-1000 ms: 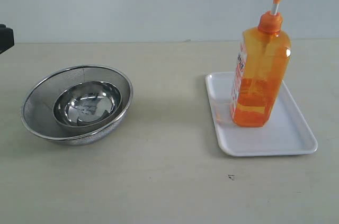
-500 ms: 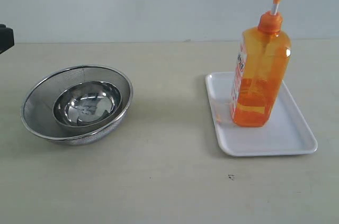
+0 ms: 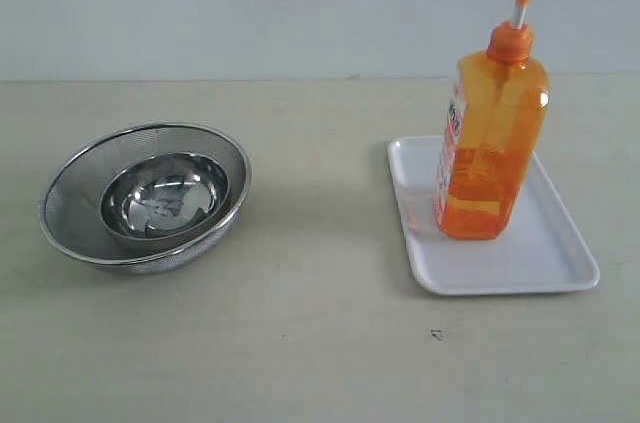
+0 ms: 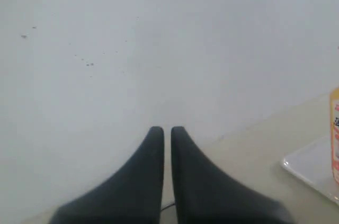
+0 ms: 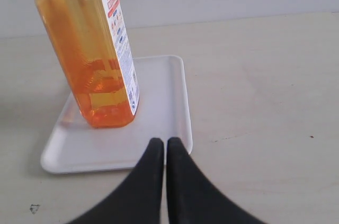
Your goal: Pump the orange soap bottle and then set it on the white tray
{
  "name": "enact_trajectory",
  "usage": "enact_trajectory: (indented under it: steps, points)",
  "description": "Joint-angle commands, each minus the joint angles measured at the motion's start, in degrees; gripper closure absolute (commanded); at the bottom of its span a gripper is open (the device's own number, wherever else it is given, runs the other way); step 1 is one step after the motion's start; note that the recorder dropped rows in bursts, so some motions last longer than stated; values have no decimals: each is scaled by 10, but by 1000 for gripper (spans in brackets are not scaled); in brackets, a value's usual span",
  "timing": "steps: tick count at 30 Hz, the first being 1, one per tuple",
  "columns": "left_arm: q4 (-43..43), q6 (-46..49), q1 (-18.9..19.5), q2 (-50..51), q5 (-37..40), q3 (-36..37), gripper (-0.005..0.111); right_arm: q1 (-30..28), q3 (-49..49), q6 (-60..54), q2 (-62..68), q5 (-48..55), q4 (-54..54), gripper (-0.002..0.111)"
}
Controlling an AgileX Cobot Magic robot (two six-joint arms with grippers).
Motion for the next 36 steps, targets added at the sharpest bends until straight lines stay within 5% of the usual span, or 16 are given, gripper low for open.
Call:
enact_trajectory:
  steps: [1,12,24,36]
  points:
    - [-6,-70,40,-68,-5,40,102,-4,0,0,-3,-4,0,109]
    - [-42,-96,61,-205,-46,191,102,-4,0,0,-3,-4,0,109]
    - [-173,-97,61,-205,-73,226,102,-4,0,0,-3,-4,0,109]
    - [-596,-136,61,-205,-72,226,102,-4,0,-1,-3,-4,0,109]
